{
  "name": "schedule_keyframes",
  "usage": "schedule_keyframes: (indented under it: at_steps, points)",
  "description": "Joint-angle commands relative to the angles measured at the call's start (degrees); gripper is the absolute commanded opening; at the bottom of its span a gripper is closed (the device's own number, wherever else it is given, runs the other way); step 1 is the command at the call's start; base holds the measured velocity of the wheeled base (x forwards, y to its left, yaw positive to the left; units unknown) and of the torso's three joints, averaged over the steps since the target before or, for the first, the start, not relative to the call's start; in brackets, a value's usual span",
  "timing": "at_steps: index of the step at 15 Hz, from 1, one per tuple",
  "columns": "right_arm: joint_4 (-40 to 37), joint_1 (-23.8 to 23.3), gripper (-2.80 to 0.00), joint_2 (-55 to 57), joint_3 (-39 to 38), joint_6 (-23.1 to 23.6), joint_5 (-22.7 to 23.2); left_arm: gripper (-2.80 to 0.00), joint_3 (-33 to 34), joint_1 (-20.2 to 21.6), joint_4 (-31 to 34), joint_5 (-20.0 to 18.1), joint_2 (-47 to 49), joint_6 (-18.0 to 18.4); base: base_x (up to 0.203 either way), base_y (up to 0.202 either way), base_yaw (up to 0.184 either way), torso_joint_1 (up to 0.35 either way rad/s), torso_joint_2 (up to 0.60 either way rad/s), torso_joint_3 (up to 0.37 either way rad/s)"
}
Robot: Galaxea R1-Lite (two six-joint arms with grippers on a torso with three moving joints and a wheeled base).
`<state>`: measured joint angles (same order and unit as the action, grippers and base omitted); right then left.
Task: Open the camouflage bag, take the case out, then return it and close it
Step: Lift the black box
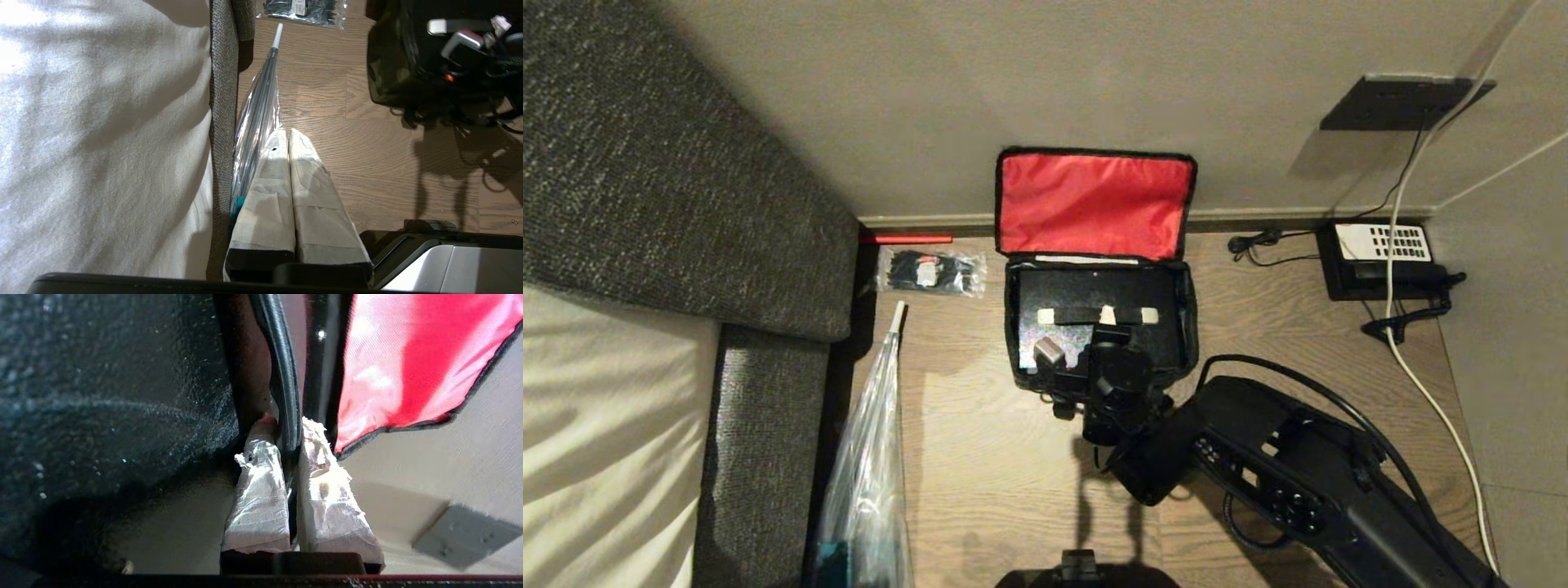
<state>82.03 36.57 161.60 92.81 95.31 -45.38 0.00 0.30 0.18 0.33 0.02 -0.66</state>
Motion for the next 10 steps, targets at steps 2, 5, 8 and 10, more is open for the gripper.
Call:
schedule_keyframes:
  at_steps: [2, 5, 8, 10]
  points:
    - [1.56, 1.21, -2.8, -8.43, -6.22, 1.03, -1.1, -2.8, 0.09, 0.05, -0.01, 0.02, -0.11, -0.04, 0.0, 0.0, 0.0, 0.0, 0.0, 0.0]
    - [1.73, 3.62, -2.8, -12.24, -6.95, 2.1, -2.47, -2.8, 0.18, -0.04, -0.01, 0.02, -0.11, -0.04, 0.0, 0.0, 0.0, 0.0, 0.0, 0.0]
    - [1.83, 6.7, -2.8, -17.05, -9.36, 1.38, -4.87, -2.8, 0.18, -0.03, -0.01, 0.02, -0.11, -0.04, 0.0, 0.0, 0.0, 0.0, 0.0, 0.0]
    - [1.9, 7.06, -2.8, -18.85, -11.45, 1.1, -4.99, -2.8, 0.17, 0.04, -0.01, 0.02, -0.11, -0.04, 0.0, 0.0, 0.0, 0.0, 0.0, 0.0]
